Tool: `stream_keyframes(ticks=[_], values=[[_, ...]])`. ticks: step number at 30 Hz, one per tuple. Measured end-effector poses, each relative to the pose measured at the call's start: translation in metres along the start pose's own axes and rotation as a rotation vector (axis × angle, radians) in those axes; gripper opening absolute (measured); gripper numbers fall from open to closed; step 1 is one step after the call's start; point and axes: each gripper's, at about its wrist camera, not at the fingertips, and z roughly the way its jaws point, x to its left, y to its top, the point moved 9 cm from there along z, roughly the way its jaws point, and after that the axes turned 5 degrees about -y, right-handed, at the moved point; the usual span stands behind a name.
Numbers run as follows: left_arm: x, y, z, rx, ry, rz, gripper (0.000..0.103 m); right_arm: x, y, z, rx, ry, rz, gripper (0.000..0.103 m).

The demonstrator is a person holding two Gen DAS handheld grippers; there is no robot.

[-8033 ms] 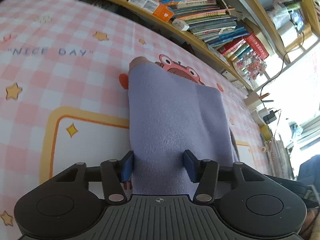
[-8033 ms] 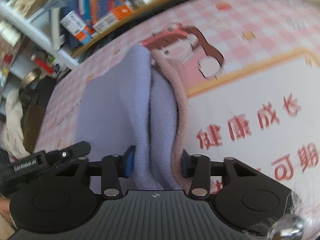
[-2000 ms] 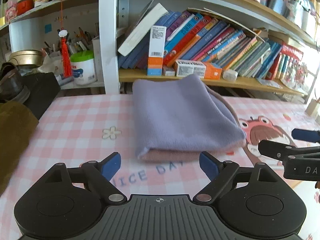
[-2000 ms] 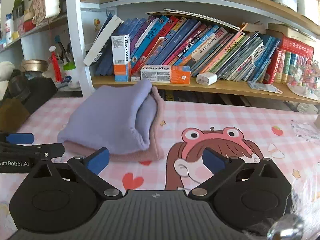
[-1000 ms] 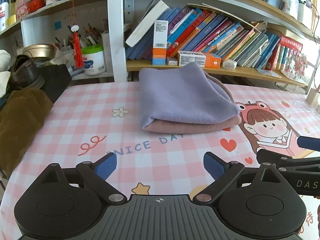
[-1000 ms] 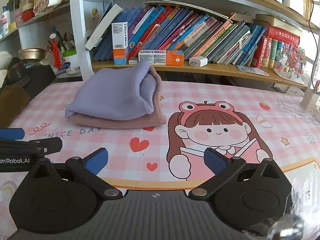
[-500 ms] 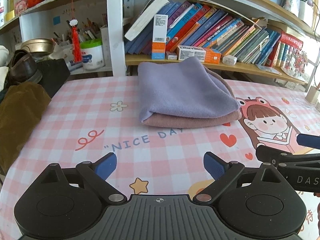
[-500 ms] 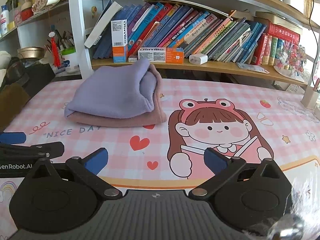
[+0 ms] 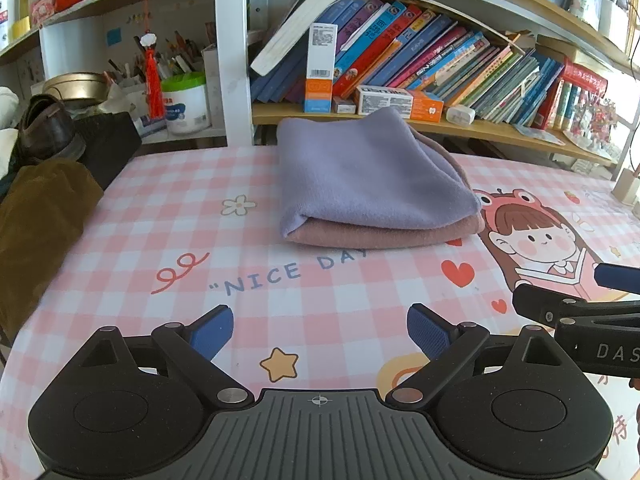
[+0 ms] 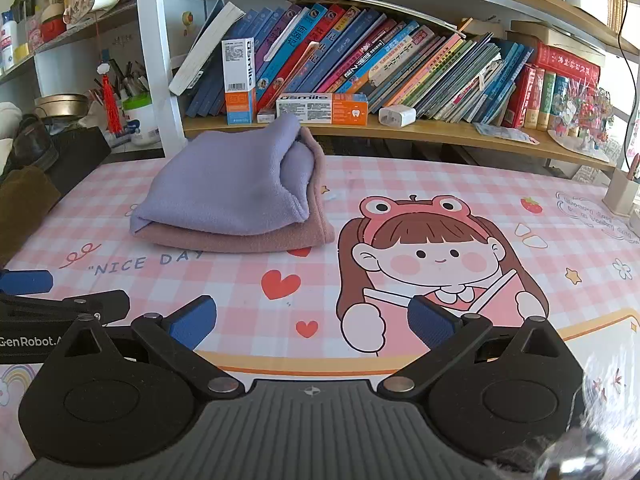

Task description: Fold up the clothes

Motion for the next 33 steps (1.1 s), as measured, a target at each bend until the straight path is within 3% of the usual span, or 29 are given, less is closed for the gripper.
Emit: stream_keyframes(ticks=[33], values=[[0.004, -0.0028, 0.0009, 0.012, 0.018, -0.023, 0.1, 0.0032, -0.002, -0.0006, 0.012, 0.001, 0.002, 0.103]])
